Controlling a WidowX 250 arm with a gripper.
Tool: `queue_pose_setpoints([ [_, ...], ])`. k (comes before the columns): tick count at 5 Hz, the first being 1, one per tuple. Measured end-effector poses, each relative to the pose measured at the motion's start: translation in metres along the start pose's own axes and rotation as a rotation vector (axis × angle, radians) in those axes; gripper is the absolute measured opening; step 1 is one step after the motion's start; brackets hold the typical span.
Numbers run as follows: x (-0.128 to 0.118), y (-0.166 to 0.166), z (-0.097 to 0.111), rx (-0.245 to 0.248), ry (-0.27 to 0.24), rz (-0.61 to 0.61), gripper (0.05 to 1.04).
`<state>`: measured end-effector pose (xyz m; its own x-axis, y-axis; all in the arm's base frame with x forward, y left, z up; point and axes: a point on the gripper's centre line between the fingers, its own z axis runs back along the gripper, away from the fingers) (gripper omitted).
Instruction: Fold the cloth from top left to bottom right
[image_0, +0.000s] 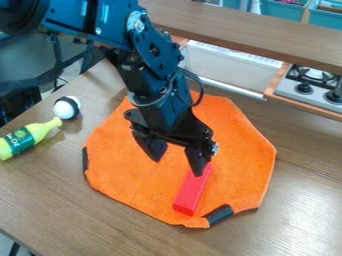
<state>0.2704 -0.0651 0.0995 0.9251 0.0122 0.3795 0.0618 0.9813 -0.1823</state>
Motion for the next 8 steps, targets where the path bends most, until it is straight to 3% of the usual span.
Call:
queue_pose_setpoints([
  [1, -0.005, 0.001, -0.004, -0.001, 0.03, -0.002, 1.001],
  [2, 0.002, 0.021, 0.005, 0.002, 0.044, -0.021, 1.001],
  [4, 0.034, 0.063, 0.008, -0.13, 0.07, -0.237, 1.001],
  [5, 0.051, 0.073, 0.007, -0.147, 0.074, -0.363, 1.001],
  [6, 0.068, 0.09, 0.008, -0.099, 0.042, -0.456, 1.001],
  [8, 0.106, 0.127, 0.005, 0.015, -0.037, -0.474, 1.001],
])
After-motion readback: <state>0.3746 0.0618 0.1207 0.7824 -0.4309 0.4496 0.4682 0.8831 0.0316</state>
